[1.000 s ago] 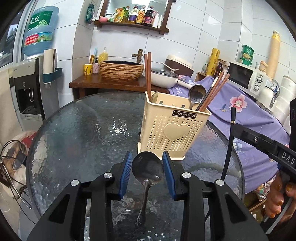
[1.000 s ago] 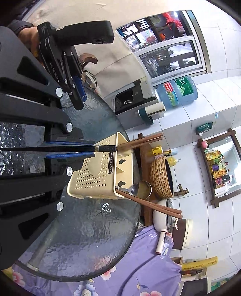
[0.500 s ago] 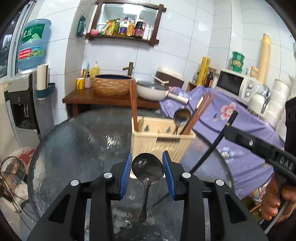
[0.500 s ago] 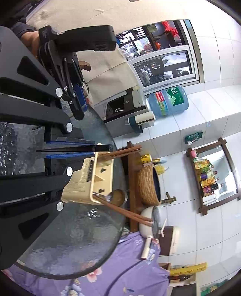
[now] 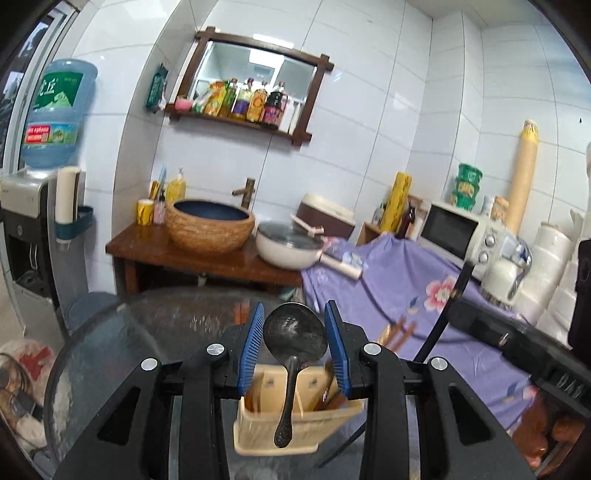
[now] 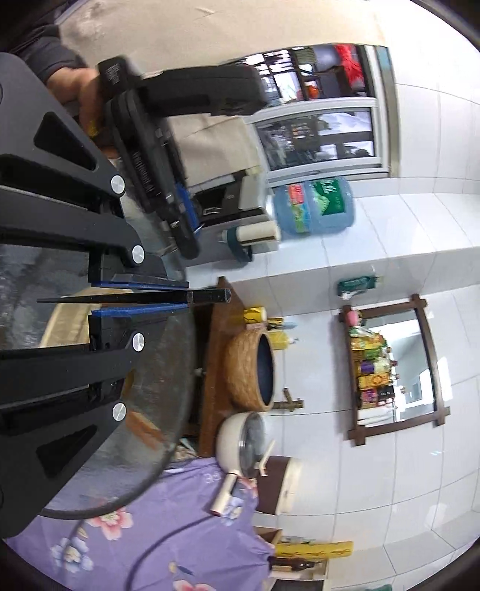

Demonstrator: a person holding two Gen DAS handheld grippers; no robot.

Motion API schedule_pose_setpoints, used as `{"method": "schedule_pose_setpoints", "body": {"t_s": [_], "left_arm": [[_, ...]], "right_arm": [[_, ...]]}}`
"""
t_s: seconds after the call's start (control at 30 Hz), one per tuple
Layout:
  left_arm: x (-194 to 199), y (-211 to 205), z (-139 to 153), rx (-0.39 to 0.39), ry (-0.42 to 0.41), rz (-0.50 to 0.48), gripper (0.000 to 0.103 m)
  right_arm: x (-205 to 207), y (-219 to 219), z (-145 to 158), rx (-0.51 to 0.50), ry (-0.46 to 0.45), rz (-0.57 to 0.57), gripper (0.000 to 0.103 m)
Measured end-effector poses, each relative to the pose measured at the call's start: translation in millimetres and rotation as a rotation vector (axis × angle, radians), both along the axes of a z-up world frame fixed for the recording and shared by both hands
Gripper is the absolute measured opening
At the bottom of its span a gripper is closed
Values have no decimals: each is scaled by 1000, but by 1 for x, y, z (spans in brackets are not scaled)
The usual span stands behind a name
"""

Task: Organize utensils
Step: 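Lift the spoon and black chopstick over the basket with both tools, then lower the spoon and chopstick into the basket and open both tools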

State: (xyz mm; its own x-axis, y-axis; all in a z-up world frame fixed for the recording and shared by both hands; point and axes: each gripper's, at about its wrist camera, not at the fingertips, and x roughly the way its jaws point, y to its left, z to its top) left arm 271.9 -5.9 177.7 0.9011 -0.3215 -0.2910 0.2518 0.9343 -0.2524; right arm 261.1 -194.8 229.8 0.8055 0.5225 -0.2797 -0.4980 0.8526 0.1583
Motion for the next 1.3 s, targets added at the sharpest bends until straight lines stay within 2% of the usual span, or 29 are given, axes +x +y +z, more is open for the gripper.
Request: {"method": "schedule_pose_setpoints", "body": {"t_s": [0.13, 0.23, 0.4, 0.5, 0.67, 1.2, 1.3], "left_arm": [[16, -8, 14, -2, -38, 12, 33], [25, -16, 12, 9, -63, 19, 33], [35, -24, -17, 52, -53, 31, 33], [43, -25, -43, 48, 12, 26, 33], [45, -20, -70, 40, 60, 23, 33], [44, -25, -122, 126, 137, 18, 33], [42, -27, -125, 144, 125, 23, 34]], "right_arm": [[22, -5, 29, 11, -45, -51, 8], [35, -6, 32, 3, -63, -85, 8], [51, -3, 0, -22, -49, -126, 8], [58, 0, -27, -42, -16, -134, 8], [58, 2, -59, -62, 5, -144, 8], [61, -6, -102, -51, 85, -161, 8], [62, -8, -106, -58, 93, -167, 8]]}}
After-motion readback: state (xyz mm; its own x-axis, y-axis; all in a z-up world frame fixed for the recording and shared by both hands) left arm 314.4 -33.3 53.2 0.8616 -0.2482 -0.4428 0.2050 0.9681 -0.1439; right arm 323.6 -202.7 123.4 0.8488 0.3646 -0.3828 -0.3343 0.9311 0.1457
